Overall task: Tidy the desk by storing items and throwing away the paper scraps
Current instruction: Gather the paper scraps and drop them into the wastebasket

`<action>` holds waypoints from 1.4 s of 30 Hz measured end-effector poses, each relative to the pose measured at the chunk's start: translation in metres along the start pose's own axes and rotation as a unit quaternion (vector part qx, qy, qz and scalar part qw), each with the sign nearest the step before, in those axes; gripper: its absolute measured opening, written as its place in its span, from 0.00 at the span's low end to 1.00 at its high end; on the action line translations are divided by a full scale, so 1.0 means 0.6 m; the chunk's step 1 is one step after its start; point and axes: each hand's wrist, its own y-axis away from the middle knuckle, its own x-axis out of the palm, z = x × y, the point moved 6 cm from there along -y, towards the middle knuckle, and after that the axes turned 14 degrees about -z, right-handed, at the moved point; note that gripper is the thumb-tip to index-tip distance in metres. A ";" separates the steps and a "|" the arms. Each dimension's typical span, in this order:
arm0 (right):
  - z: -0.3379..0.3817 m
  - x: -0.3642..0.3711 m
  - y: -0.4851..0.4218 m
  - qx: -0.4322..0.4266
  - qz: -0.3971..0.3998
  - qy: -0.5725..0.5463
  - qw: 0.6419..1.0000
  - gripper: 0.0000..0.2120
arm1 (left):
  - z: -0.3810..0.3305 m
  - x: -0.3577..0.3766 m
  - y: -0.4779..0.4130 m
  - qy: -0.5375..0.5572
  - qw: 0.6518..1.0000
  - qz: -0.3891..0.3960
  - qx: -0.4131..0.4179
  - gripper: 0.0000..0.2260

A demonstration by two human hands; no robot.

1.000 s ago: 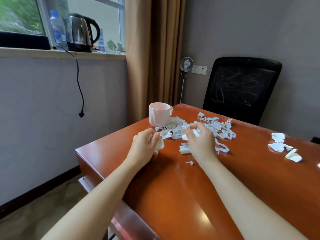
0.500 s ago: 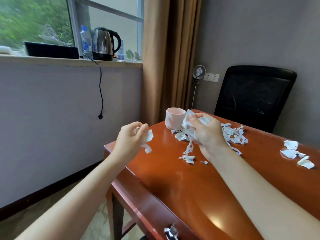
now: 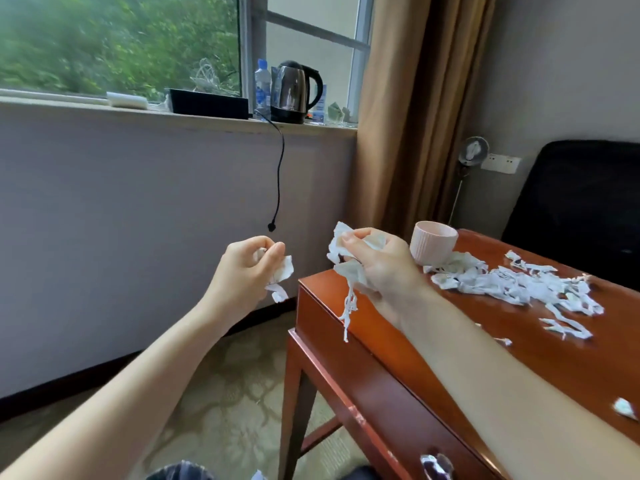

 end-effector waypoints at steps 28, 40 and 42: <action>-0.552 0.320 0.148 0.356 0.207 0.172 0.895 0.07 | 0.604 -0.259 0.262 -0.118 0.876 -0.148 -0.443 0.17; -0.765 0.347 0.173 0.422 0.192 0.274 0.843 0.05 | 0.740 -0.246 0.338 -0.204 0.834 -0.071 -0.508 0.13; -0.802 0.349 0.179 0.433 0.180 0.285 0.836 0.05 | 0.758 -0.249 0.344 -0.220 0.826 -0.068 -0.514 0.13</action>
